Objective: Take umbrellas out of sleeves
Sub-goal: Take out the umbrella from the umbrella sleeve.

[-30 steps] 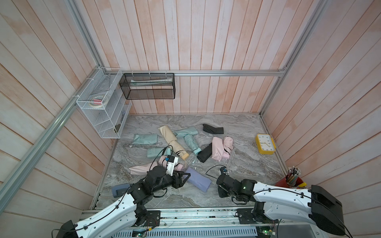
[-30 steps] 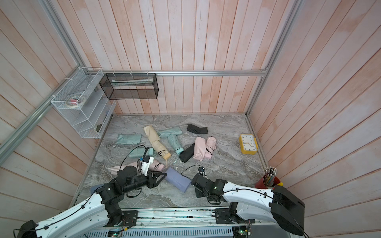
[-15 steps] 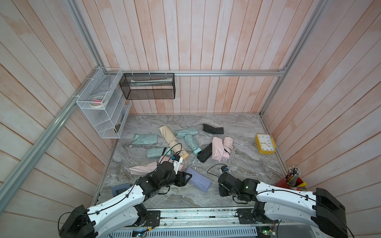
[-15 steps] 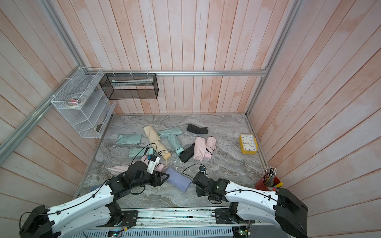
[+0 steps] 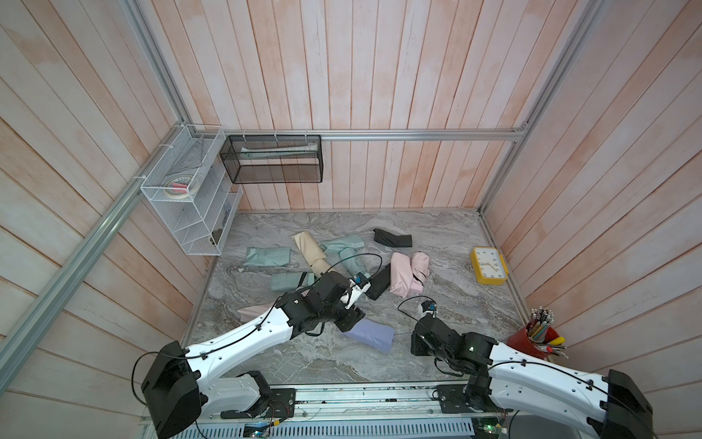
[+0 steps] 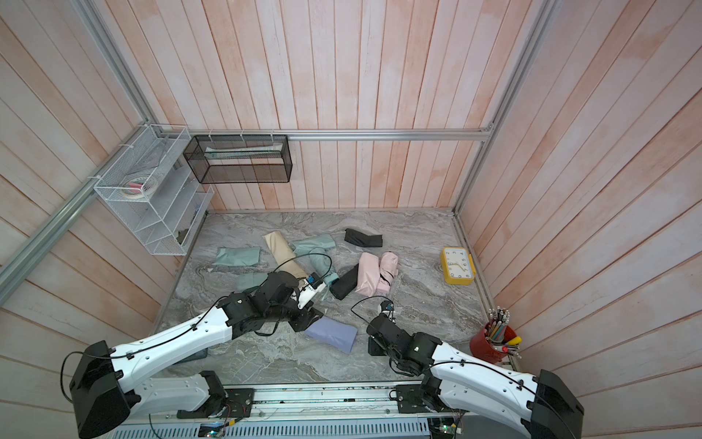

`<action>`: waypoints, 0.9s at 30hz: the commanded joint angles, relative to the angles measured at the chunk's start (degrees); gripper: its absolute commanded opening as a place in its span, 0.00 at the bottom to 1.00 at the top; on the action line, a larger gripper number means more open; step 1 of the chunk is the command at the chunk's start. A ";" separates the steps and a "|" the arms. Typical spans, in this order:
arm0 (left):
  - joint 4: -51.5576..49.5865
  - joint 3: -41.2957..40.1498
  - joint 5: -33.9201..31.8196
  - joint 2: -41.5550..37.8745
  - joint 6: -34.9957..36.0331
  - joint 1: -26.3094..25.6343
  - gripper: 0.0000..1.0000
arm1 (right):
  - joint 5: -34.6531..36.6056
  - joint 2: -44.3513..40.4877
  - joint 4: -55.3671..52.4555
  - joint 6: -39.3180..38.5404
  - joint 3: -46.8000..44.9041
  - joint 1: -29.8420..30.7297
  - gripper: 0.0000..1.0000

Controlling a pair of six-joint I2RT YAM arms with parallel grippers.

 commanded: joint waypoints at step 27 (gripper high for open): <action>-6.24 -4.42 -4.10 9.59 27.26 0.75 0.45 | -1.80 -2.96 4.36 -0.97 -4.80 -0.42 0.06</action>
